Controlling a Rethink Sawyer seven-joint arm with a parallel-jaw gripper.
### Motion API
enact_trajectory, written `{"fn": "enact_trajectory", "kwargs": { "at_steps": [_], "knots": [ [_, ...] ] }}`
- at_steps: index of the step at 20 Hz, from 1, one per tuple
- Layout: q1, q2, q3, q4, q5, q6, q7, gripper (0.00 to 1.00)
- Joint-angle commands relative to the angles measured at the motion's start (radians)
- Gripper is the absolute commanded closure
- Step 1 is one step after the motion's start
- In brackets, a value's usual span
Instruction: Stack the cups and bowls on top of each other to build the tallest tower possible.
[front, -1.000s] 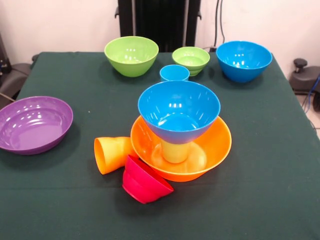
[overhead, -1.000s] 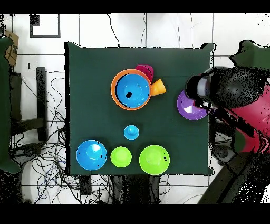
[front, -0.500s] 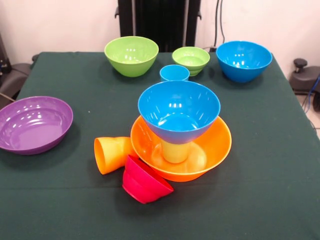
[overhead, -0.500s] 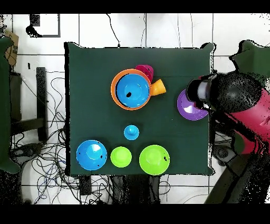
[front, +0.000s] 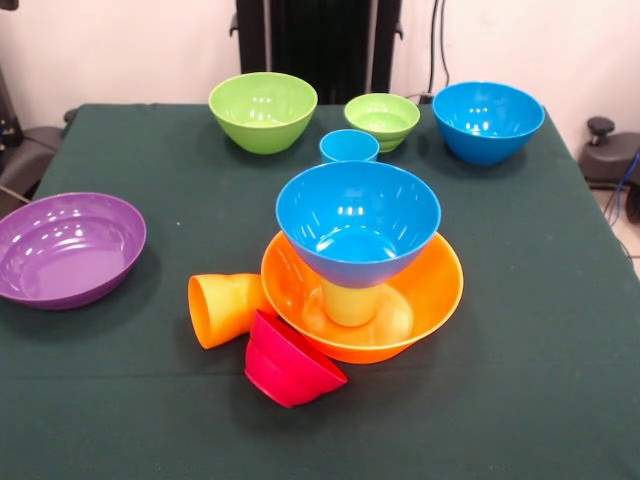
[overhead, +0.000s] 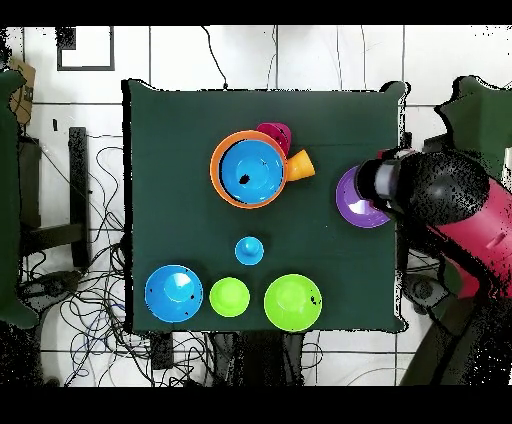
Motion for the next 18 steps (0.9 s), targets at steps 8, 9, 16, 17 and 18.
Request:
{"fn": "enact_trajectory", "kwargs": {
  "at_steps": [8, 9, 16, 17, 18],
  "knots": [
    [-0.111, -0.068, 0.236, 0.315, -0.124, -0.198, -0.298, 0.0],
    [-0.12, -0.08, 0.244, 0.335, -0.128, -0.202, -0.3, 0.0],
    [-0.143, -0.134, 0.291, 0.458, -0.145, -0.25, -0.236, 0.0],
    [-0.142, -0.135, 0.298, 0.472, -0.145, -0.262, -0.221, 0.0],
    [-0.142, -0.138, 0.301, 0.482, -0.147, -0.269, -0.212, 0.0]
  ]
}}
